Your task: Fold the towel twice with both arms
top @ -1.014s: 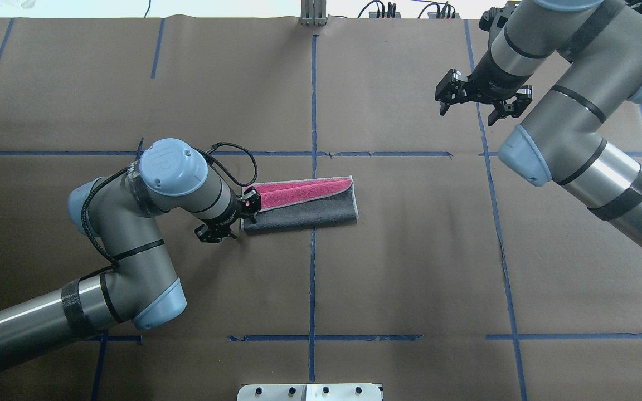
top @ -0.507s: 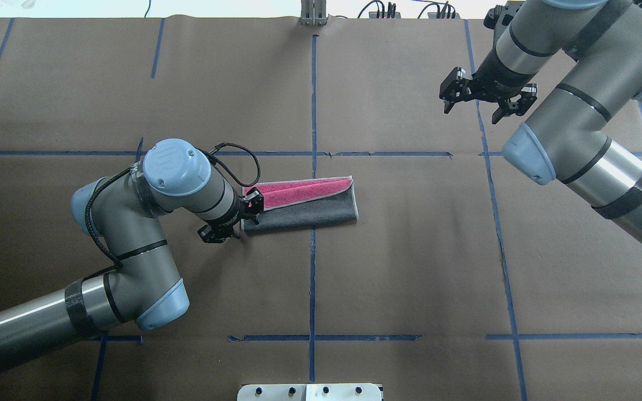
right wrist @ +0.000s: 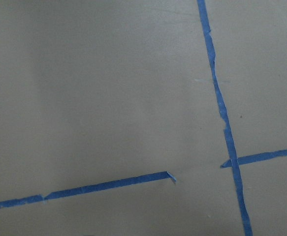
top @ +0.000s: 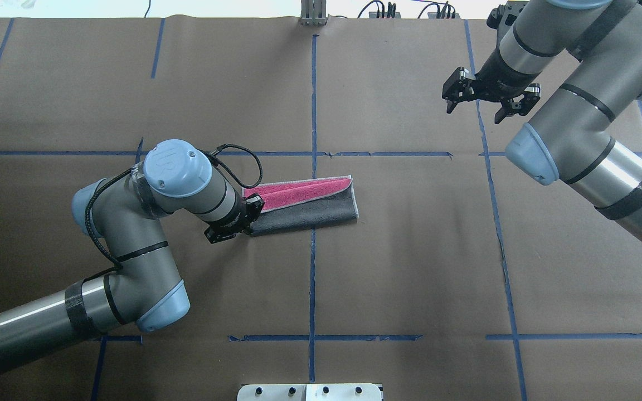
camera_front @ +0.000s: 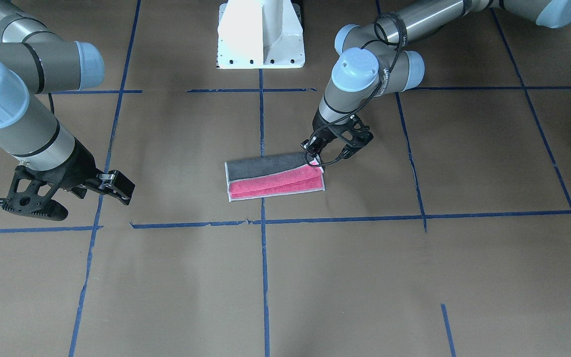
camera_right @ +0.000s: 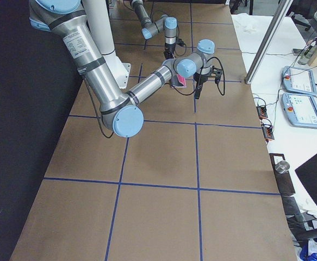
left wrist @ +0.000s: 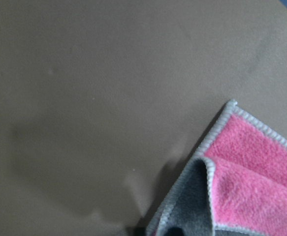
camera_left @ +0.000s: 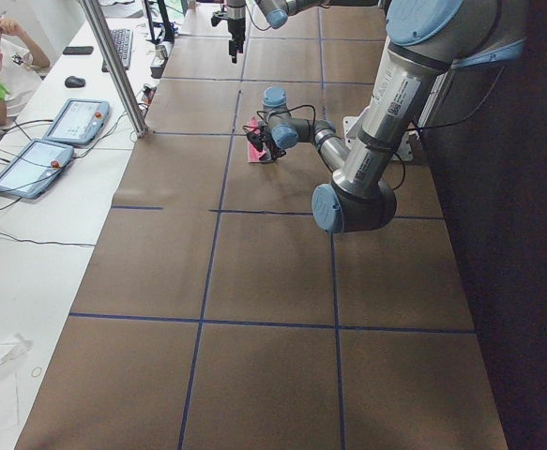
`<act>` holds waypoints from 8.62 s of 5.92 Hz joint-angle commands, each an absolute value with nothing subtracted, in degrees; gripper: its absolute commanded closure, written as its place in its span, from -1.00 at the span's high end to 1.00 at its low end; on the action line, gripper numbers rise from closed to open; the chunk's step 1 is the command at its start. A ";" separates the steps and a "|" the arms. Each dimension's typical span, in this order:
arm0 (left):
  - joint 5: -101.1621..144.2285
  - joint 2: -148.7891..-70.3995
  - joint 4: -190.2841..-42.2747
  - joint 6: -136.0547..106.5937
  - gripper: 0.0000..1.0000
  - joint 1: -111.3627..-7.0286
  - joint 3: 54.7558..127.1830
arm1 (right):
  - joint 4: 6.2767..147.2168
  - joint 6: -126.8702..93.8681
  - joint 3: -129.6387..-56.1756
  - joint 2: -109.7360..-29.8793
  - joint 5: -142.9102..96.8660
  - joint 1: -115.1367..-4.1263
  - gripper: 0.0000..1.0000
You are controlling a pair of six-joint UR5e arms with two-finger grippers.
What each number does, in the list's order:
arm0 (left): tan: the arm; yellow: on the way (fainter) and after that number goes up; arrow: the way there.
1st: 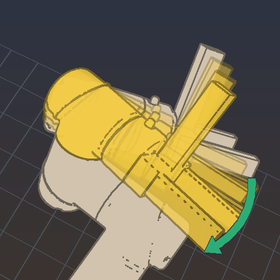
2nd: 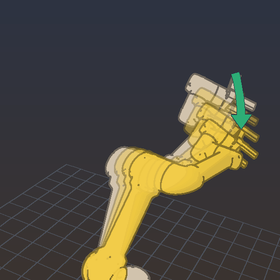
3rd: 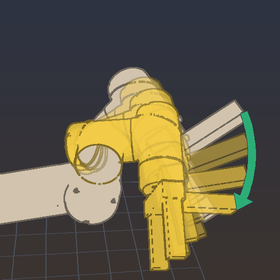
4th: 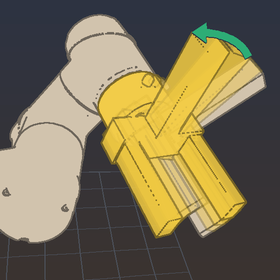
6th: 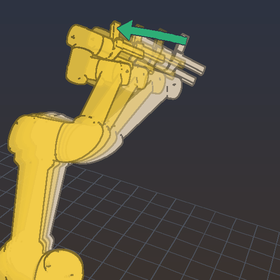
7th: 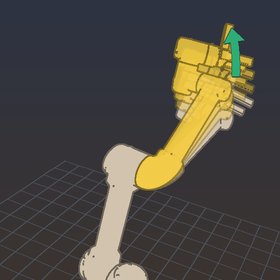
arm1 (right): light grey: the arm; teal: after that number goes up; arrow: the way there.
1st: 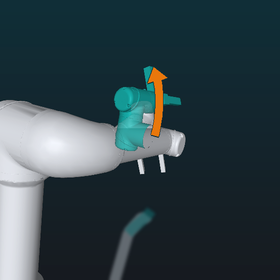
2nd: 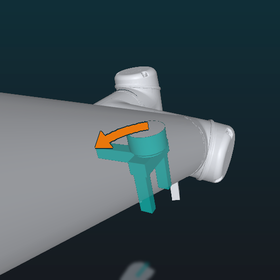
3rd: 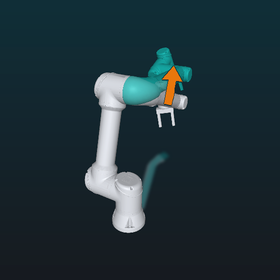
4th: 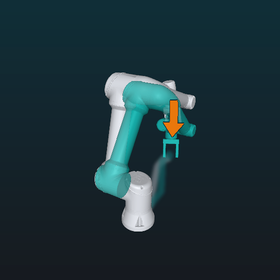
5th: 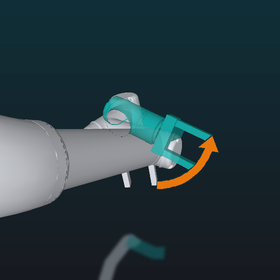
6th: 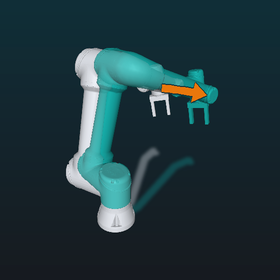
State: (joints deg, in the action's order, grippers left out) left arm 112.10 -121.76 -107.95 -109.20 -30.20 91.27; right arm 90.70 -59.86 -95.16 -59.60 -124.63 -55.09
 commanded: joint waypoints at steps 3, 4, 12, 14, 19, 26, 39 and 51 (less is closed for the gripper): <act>118.12 -125.83 -104.79 -109.16 -1.00 -34.19 92.11 | 90.70 -57.22 -101.14 -65.28 -125.59 -56.16 1.00; 118.21 -128.30 -102.68 -109.16 -1.00 -34.54 92.02 | 90.79 -57.13 -101.86 -66.09 -127.77 -57.38 1.00; 117.69 -148.18 -102.83 -109.86 -1.00 -33.67 77.01 | 90.70 -48.43 -105.03 -71.80 -132.54 -62.49 1.00; 117.60 -153.19 -104.24 -109.69 -1.00 -33.57 69.00 | 90.70 -48.34 -105.03 -72.16 -132.54 -62.49 1.00; 112.96 -155.20 -111.04 -112.14 -1.00 -33.66 60.53 | 90.70 -48.43 -106.43 -73.47 -132.45 -62.31 1.00; 112.56 -156.55 -117.43 -111.97 1.00 -33.21 57.71 | 90.70 -48.43 -106.52 -73.74 -132.27 -62.31 1.00; 138.34 -91.06 -84.57 2.59 1.00 -90.51 91.59 | 101.51 14.96 -105.24 -97.82 -135.79 -92.55 1.00; 137.46 -87.98 -83.41 7.65 1.00 -92.11 88.51 | 93.08 6.06 -97.65 -98.09 -138.96 -92.55 1.00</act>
